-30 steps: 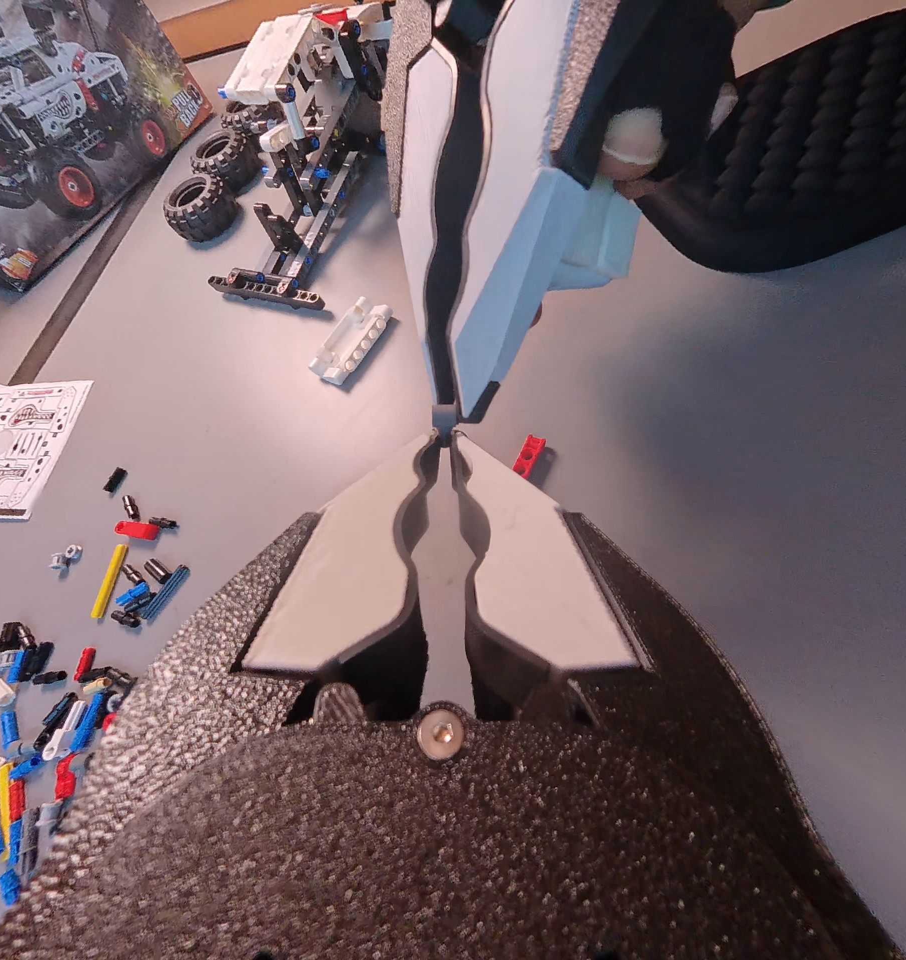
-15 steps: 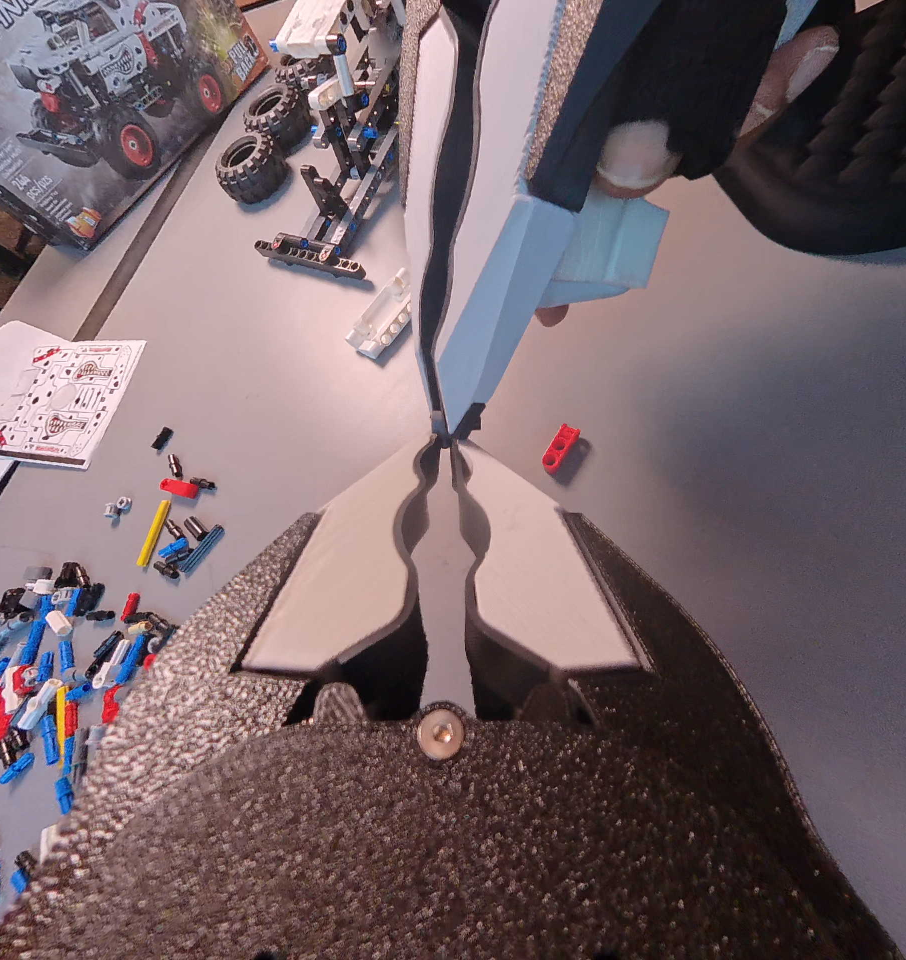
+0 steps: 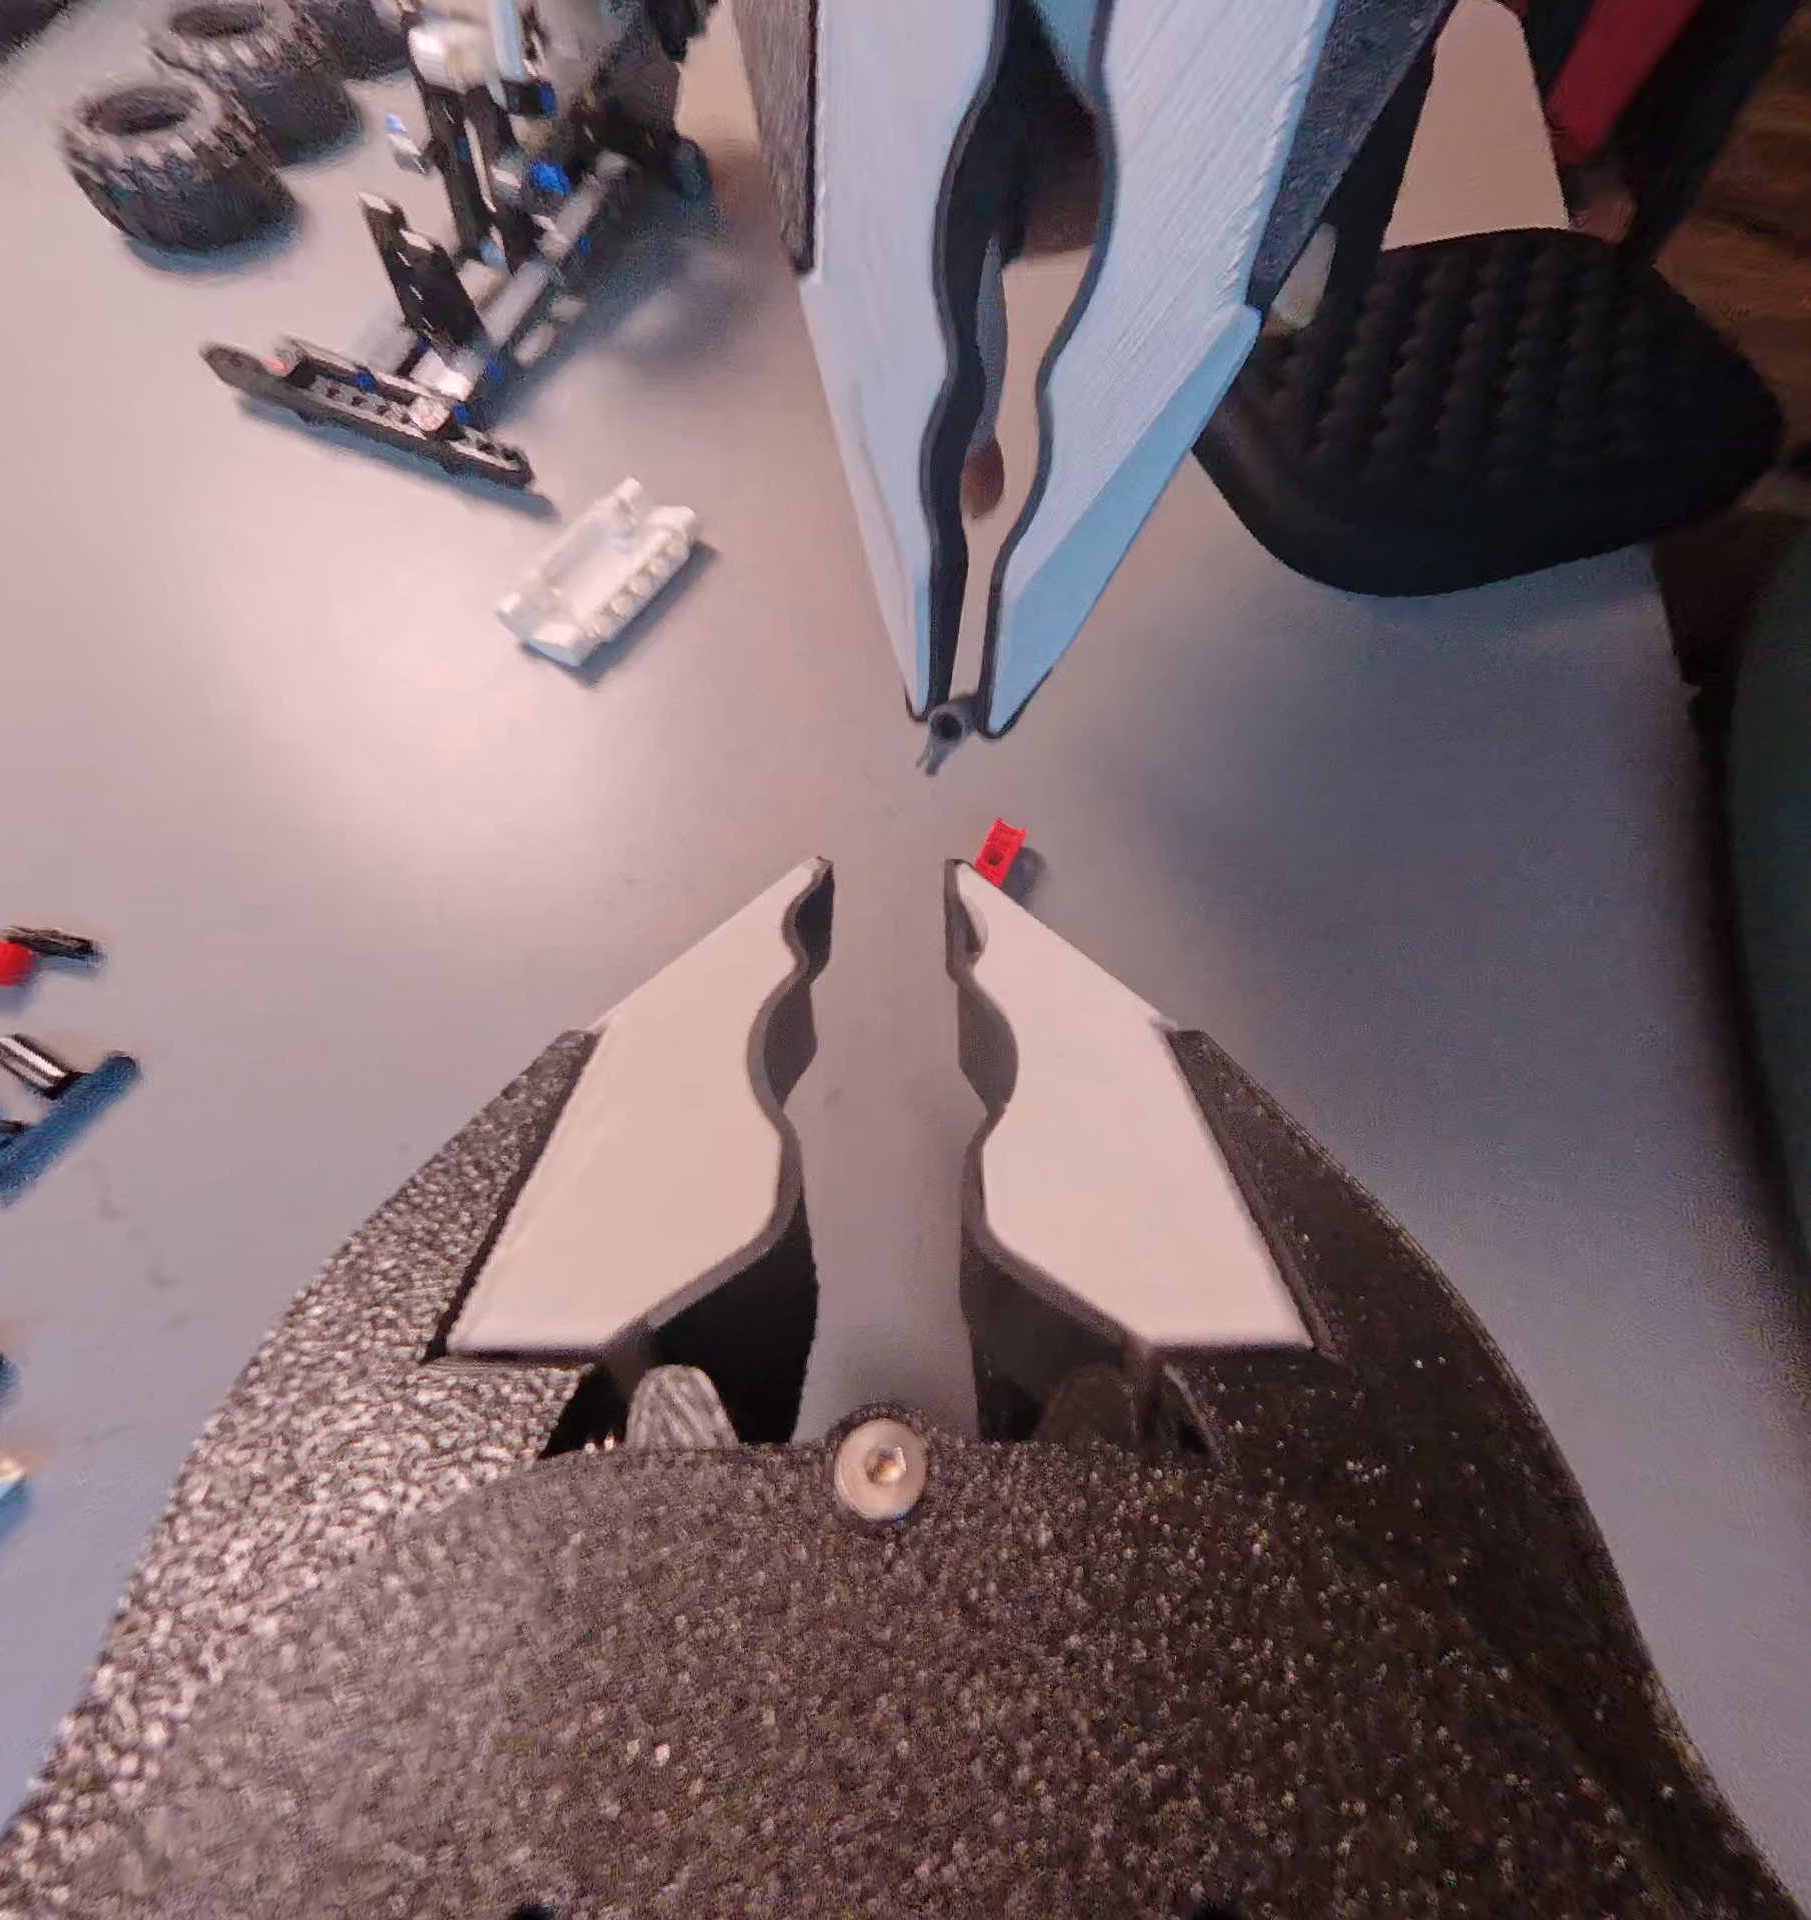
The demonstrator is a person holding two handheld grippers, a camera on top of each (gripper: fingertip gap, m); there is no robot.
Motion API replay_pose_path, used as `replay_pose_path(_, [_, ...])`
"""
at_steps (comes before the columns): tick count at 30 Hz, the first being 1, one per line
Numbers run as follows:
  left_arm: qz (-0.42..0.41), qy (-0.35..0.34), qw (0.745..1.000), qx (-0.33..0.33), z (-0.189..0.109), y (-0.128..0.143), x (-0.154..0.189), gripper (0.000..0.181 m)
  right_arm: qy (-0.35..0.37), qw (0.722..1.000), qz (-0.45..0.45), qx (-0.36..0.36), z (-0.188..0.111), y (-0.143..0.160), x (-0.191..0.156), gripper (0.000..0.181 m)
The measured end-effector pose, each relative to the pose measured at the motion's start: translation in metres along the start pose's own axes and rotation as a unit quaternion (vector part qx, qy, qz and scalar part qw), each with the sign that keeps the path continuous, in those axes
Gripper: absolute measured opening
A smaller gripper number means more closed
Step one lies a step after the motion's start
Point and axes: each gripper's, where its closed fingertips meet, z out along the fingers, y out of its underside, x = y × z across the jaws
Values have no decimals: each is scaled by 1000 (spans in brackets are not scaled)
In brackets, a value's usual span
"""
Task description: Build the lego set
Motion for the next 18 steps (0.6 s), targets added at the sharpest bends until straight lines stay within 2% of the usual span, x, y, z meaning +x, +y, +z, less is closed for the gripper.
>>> replay_pose_path(3, [-14,73,997,-32,7,17,10,28,-7,992,-87,-91,7,15,-12,6])
replay_pose_path(5, [11,85,994,-63,16,26,15,29,-4,986,-115,-123,16,19,-12,6])
replay_pose_path(8, [46,76,993,-76,23,28,19,26,-14,984,-108,-143,24,19,-10,6])
replay_pose_path(18, [48,72,994,-70,27,24,21,16,-30,983,-52,-173,31,30,-11,6])
